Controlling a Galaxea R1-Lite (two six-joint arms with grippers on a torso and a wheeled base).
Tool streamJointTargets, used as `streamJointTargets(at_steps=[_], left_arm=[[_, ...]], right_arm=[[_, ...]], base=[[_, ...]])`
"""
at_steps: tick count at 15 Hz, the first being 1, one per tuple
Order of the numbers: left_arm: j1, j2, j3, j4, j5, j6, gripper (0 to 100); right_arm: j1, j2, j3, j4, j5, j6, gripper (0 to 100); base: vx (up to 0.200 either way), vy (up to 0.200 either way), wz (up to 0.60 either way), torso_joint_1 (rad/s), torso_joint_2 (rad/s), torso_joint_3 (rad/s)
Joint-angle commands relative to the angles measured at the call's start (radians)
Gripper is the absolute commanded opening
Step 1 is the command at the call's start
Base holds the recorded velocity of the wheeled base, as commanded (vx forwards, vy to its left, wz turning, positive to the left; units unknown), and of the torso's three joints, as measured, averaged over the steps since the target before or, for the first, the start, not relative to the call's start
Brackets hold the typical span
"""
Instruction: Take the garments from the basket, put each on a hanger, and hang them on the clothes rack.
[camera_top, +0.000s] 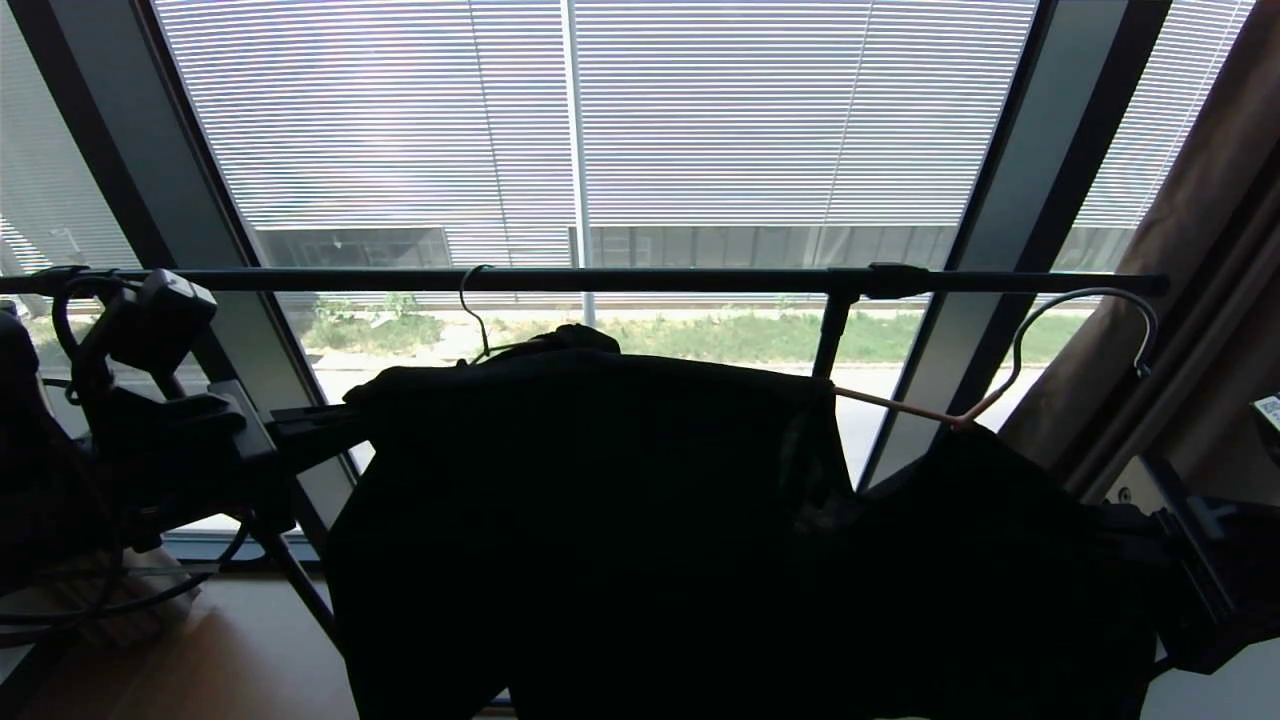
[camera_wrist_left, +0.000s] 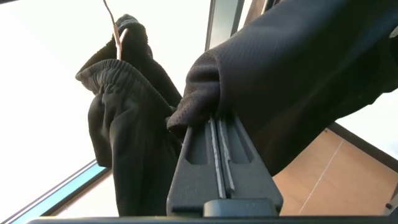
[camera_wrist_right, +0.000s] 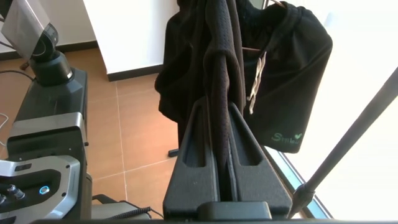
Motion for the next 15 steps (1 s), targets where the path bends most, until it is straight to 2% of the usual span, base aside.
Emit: streamJointTargets(at_steps=[1, 8, 10, 11, 15], left_arm=[[-0.009, 0.002, 0.009, 0.0, 0.0, 0.007, 0], [-0.034, 0.002, 0.017, 0.0, 0.0, 0.007, 0], [-0.034, 0.001, 0.017, 0.0, -0.023, 0.007, 0], [-0.029, -0.001, 0.018, 0.0, -0.046, 0.007, 100], [-0.027, -0.001, 0.015, 0.0, -0.059, 0.002, 100]], right_arm=[[-0.001, 0.001, 0.0, 0.0, 0.001, -0.003, 0], [-0.003, 0.002, 0.0, 0.0, 0.001, -0.003, 0], [-0.001, 0.002, -0.001, 0.0, 0.001, -0.003, 0], [-0.003, 0.002, -0.006, 0.003, 0.001, -0.003, 0], [-0.003, 0.016, -0.007, 0.0, 0.001, -0.003, 0]], base=[[0.0, 0.0, 0.0, 0.0, 0.0, 0.0], [0.0, 0.0, 0.0, 0.0, 0.0, 0.0], [0.0, 0.0, 0.0, 0.0, 0.0, 0.0], [0.0, 0.0, 0.0, 0.0, 0.0, 0.0], [0.0, 0.0, 0.0, 0.0, 0.0, 0.0]])
